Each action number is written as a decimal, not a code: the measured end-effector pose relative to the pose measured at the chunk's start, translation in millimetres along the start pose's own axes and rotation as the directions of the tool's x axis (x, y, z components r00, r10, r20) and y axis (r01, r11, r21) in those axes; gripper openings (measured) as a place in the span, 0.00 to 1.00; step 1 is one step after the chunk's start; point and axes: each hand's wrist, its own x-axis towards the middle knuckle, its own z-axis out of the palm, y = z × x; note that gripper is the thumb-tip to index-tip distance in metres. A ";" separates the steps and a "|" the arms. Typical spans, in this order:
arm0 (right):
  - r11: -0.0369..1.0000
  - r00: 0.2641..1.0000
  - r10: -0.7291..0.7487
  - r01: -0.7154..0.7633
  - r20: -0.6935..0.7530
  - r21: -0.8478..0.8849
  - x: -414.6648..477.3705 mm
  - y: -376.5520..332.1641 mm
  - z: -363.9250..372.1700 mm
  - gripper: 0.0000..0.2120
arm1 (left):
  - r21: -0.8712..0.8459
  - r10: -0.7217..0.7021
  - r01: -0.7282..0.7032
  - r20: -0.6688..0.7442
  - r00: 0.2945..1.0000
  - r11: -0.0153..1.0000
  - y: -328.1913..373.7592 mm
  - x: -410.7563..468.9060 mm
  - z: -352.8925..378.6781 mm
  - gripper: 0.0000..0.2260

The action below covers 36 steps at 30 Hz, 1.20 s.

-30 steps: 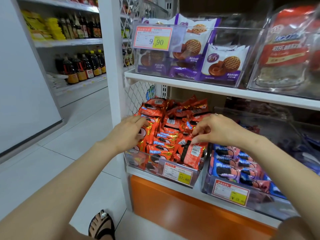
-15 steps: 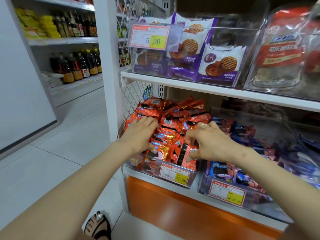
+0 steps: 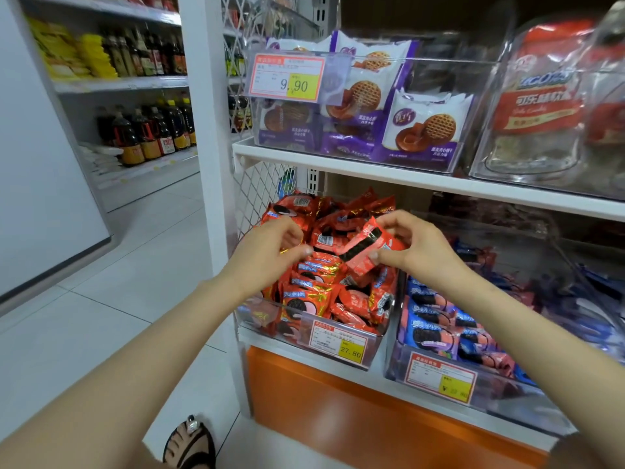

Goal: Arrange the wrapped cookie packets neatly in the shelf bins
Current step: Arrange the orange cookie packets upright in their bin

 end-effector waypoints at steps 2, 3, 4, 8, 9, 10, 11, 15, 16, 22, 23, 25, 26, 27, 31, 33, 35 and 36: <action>0.996 0.996 -0.084 0.084 -0.015 0.009 -2.4 -2.8 5.9 0.15 | -0.375 -0.261 0.266 0.064 0.963 0.888 13.9 -2.2 -5.3 0.12; 0.991 0.991 -0.133 0.133 -0.018 -0.021 -3.8 -4.3 10.1 0.15 | -0.493 -0.354 0.397 0.182 0.917 0.774 19.1 -3.2 -7.7 0.16; 0.980 0.981 -0.192 0.190 -0.017 -0.063 -4.8 -5.4 15.2 0.15 | -0.557 -0.395 0.499 0.305 0.867 0.664 23.1 -4.9 -10.5 0.19; 0.833 0.856 -0.510 0.516 0.082 -0.201 -8.8 -8.5 41.2 0.13 | -0.616 -0.381 0.651 0.528 0.759 0.443 27.8 -13.7 -14.9 0.16; 0.790 0.817 -0.560 0.576 0.138 -0.208 -10.1 -9.0 46.8 0.11 | -0.625 -0.383 0.646 0.521 0.763 0.439 25.8 -15.4 -15.0 0.11; 0.763 0.791 -0.581 0.612 0.193 -0.209 -11.6 -8.8 50.7 0.09 | -0.633 -0.396 0.636 0.499 0.771 0.441 23.4 -17.5 -15.3 0.07; 0.752 0.778 -0.583 0.626 0.236 -0.206 -11.8 -7.9 52.4 0.08 | -0.640 -0.417 0.620 0.463 0.782 0.454 20.2 -19.4 -17.2 0.06; 0.772 0.825 -0.539 0.565 0.170 -0.291 7.3 4.8 36.7 0.07 | -0.609 -0.517 0.542 0.240 0.821 0.579 2.5 -24.7 -31.8 0.06; 0.789 0.858 -0.500 0.508 0.120 -0.345 18.4 9.7 29.3 0.08 | -0.615 -0.525 0.521 0.196 0.828 0.592 -0.3 -26.6 -34.4 0.06; 0.812 0.993 -0.073 0.116 0.097 -0.572 98.3 30.3 7.3 0.12 | -0.639 -0.490 0.461 0.148 0.859 0.615 -9.0 -30.9 -41.1 0.06; 0.815 0.989 -0.064 0.130 0.135 -0.565 109.0 31.7 11.9 0.12 | -0.635 -0.481 0.455 0.146 0.864 0.625 -9.8 -30.5 -41.7 0.07; 0.789 0.975 -0.032 0.158 0.218 -0.594 125.5 30.7 24.3 0.15 | -0.627 -0.464 0.441 0.139 0.875 0.643 -10.7 -29.5 -41.4 0.07; 0.752 0.968 -0.013 0.175 0.251 -0.635 130.8 28.4 30.9 0.17 | -0.622 -0.459 0.435 0.135 0.878 0.651 -10.9 -28.9 -40.7 0.07; 0.700 0.959 -0.011 0.208 0.282 -0.683 135.8 26.2 36.9 0.18 | -0.617 -0.457 0.432 0.128 0.880 0.658 -11.8 -28.3 -40.0 0.08; 0.535 0.948 -0.026 0.282 0.317 -0.797 147.4 19.0 51.9 0.16 | -0.609 -0.451 0.420 0.113 0.885 0.672 -14.9 -27.0 -37.7 0.08; 0.551 0.949 -0.037 0.281 0.313 -0.786 149.7 18.9 55.2 0.11 | -0.601 -0.447 0.417 0.108 0.888 0.682 -15.9 -27.5 -36.8 0.08; 0.581 0.949 -0.010 0.263 0.316 -0.771 149.2 18.1 55.2 0.06 | -0.595 -0.447 0.419 0.111 0.888 0.686 -16.6 -28.5 -36.4 0.09; 0.598 0.948 0.011 0.250 0.319 -0.762 148.4 17.1 53.6 0.06 | -0.593 -0.445 0.420 0.113 0.888 0.687 -16.8 -28.8 -36.5 0.09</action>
